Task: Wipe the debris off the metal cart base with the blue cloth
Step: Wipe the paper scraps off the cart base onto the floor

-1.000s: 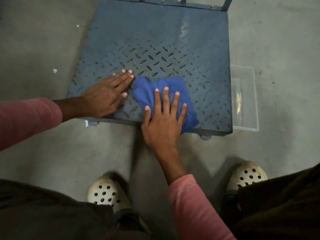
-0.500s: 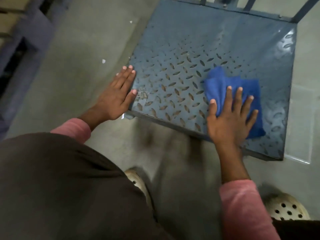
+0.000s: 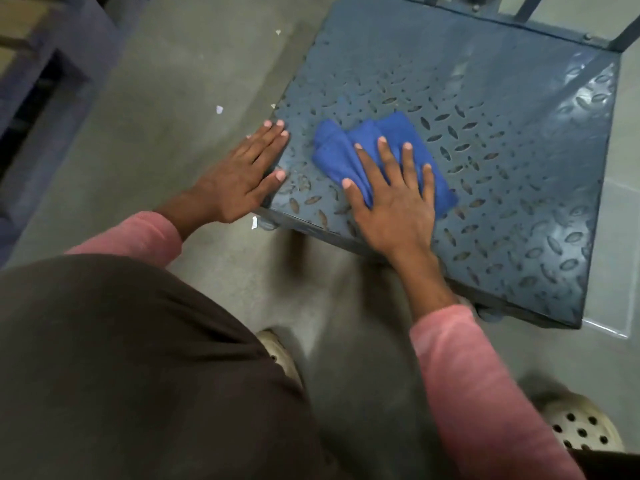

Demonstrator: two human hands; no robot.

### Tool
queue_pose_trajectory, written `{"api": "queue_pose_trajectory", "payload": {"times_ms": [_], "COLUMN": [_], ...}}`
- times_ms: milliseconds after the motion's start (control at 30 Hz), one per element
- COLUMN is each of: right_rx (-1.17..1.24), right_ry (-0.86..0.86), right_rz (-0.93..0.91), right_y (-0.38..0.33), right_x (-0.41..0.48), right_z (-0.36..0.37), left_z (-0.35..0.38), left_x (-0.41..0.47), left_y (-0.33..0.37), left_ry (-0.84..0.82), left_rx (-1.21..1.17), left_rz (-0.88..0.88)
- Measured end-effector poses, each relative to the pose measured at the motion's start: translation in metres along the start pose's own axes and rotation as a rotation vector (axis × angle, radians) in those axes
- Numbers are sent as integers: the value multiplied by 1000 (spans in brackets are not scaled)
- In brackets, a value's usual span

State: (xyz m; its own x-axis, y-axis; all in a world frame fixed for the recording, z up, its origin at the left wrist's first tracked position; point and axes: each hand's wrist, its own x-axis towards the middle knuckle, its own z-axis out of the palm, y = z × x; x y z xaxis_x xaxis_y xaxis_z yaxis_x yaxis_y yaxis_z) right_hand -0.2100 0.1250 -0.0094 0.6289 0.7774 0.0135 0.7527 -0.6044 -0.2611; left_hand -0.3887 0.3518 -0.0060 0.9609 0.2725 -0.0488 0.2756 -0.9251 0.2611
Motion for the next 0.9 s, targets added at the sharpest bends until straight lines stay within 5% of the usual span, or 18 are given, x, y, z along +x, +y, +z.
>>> {"api": "queue_pose_trajectory", "payload": {"times_ms": [267, 733, 900], "right_rx": [-10, 2, -5], "right_ry": [28, -322, -393], "right_rz": [158, -443, -450], "right_y": [-2, -86, -116], "right_x": [-77, 6, 72], "right_z": [-4, 11, 15], "left_z": [-49, -62, -69], "left_x": [37, 81, 78], "left_y": [-57, -82, -73], "left_ry": [-159, -152, -195], "left_rx": [248, 424, 424], "left_rz": [369, 422, 390]}}
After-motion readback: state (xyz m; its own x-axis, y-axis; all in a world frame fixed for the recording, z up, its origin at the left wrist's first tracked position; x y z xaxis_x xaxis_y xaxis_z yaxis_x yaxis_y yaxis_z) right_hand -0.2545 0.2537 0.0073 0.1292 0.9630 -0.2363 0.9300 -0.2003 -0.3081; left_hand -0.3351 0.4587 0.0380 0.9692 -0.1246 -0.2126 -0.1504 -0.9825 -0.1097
